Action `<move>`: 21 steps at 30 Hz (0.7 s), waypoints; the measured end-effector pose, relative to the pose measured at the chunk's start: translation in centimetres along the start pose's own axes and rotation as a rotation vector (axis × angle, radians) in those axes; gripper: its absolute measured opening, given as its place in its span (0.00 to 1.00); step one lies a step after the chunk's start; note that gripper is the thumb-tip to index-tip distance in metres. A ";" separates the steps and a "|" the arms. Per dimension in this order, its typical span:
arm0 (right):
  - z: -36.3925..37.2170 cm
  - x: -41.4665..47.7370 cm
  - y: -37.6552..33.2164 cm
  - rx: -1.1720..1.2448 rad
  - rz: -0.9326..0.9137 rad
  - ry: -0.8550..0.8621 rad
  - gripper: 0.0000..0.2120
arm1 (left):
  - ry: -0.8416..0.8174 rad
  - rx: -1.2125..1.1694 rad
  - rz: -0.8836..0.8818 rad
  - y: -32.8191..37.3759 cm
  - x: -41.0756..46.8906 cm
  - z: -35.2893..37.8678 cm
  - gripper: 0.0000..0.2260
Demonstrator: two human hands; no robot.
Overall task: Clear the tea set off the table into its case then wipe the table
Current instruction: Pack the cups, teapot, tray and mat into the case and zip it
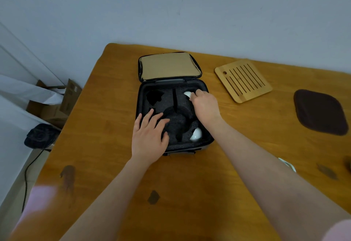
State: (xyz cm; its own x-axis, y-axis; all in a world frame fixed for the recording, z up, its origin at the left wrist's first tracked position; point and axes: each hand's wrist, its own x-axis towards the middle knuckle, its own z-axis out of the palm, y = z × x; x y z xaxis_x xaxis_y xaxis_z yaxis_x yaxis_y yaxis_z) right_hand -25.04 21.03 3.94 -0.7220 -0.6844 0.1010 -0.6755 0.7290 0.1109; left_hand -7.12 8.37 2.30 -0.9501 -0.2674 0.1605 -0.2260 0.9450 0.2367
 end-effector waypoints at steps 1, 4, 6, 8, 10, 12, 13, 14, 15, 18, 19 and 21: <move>0.0 0.0 -0.1 -0.002 0.002 -0.018 0.07 | -0.002 0.000 0.000 0.0 0.0 0.0 0.17; -0.7 0.0 -0.4 0.002 0.015 -0.021 0.10 | -0.010 0.002 -0.003 -0.1 0.0 -0.1 0.17; -1.1 0.0 -0.3 0.017 -0.016 -0.062 0.09 | -0.025 0.011 -0.004 0.0 0.0 -0.1 0.17; -1.3 0.3 0.0 0.019 -0.021 -0.121 0.11 | -0.039 0.018 -0.009 0.0 0.1 -0.2 0.18; -1.7 -0.1 0.2 0.075 -0.007 -0.109 0.10 | -0.057 0.018 -0.012 0.1 0.2 -0.4 0.17; -1.9 -1.3 0.4 0.267 0.086 0.011 0.10 | -0.060 0.000 -0.031 0.4 0.3 -0.8 0.16; -2.0 -2.2 0.6 0.388 0.146 0.093 0.12 | -0.051 -0.018 -0.057 0.8 0.4 -1.1 0.16; -2.3 -3.5 0.9 0.506 0.200 0.175 0.12 | -0.031 -0.042 -0.085 1.5 0.4 -1.4 0.16; -2.7 -4.9 1.2 0.598 0.243 0.245 0.10 | -0.009 -0.072 -0.109 2.6 0.5 -1.7 0.16; -3.6 -9.3 2.7 0.759 0.367 0.335 0.07 | 0.009 -0.192 -0.123 7.0 1.1 -2.5 0.15; -3.6 -11.0 3.6 0.770 0.402 0.354 0.07 | 0.009 -0.229 -0.108 9.0 1.3 -2.6 0.15; -3.3 -14.0 5.4 0.751 0.443 0.381 0.07 | 0.003 -0.290 -0.054 12.5 1.7 -2.5 0.14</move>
State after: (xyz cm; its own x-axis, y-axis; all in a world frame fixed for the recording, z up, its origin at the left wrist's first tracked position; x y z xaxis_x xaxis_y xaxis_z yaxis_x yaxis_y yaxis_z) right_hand -18.11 34.51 6.39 -0.9279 -0.2051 0.3115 -0.3671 0.6492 -0.6661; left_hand -10.97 19.23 7.94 -0.9375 -0.3173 0.1431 -0.2051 0.8358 0.5093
